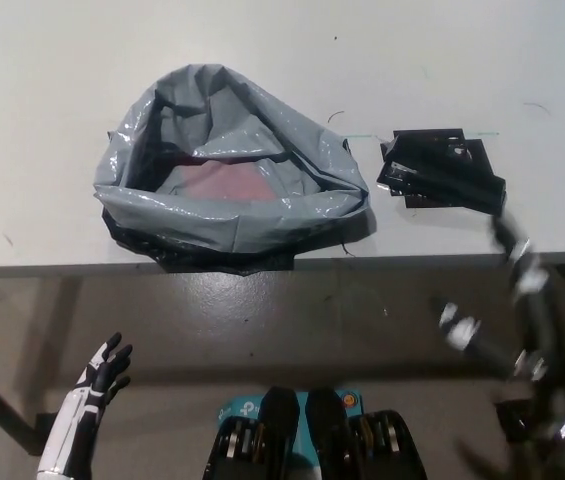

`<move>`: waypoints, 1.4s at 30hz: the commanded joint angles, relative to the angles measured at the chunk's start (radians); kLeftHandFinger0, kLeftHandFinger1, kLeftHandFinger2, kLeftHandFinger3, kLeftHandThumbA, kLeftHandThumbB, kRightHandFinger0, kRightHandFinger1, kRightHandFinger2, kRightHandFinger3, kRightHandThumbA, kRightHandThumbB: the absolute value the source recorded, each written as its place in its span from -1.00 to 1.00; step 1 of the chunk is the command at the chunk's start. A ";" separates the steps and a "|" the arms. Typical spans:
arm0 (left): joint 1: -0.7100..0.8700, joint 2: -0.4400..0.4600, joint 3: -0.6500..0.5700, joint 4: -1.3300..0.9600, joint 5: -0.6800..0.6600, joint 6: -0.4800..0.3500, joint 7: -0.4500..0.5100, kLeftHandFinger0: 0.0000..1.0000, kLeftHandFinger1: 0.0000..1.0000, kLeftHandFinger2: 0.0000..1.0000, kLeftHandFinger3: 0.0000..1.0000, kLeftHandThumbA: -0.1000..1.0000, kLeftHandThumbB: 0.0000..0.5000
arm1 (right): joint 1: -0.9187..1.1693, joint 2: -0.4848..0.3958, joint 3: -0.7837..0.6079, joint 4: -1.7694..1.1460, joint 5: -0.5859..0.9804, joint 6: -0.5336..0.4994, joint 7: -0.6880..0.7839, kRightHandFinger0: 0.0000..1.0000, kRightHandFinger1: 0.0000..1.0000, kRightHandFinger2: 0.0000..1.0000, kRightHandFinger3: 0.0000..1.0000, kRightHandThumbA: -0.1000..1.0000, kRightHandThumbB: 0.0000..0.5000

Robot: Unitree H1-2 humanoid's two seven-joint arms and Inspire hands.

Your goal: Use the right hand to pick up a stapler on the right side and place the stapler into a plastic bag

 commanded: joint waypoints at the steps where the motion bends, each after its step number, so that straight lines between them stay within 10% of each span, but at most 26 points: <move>1: -0.021 0.016 0.018 -0.046 -0.026 -0.002 -0.010 1.00 1.00 1.00 1.00 1.00 -1.00 | -0.241 -0.169 -0.024 -0.063 0.024 0.289 0.160 1.00 1.00 1.00 1.00 0.98 0.26; 8: -0.020 0.021 0.020 -0.040 -0.022 -0.024 -0.011 1.00 1.00 1.00 1.00 1.00 -1.00 | -0.601 -0.336 0.108 0.239 -0.028 0.548 0.391 1.00 1.00 1.00 1.00 0.91 0.32; 17: -0.016 0.019 0.021 -0.050 -0.012 -0.008 -0.004 1.00 1.00 1.00 1.00 1.00 -1.00 | -0.865 -0.335 0.284 0.694 -0.118 0.515 0.490 1.00 1.00 1.00 1.00 0.80 0.21; 21: -0.007 0.022 0.019 -0.059 -0.020 0.001 -0.012 1.00 1.00 1.00 1.00 1.00 -1.00 | -0.950 -0.302 0.378 0.907 -0.190 0.475 0.460 1.00 1.00 1.00 1.00 0.86 0.45; 42: -0.012 0.027 0.019 -0.062 -0.048 0.009 -0.023 1.00 1.00 1.00 1.00 1.00 -1.00 | -0.998 -0.205 0.530 1.181 -0.288 0.411 0.399 1.00 1.00 1.00 1.00 1.00 0.53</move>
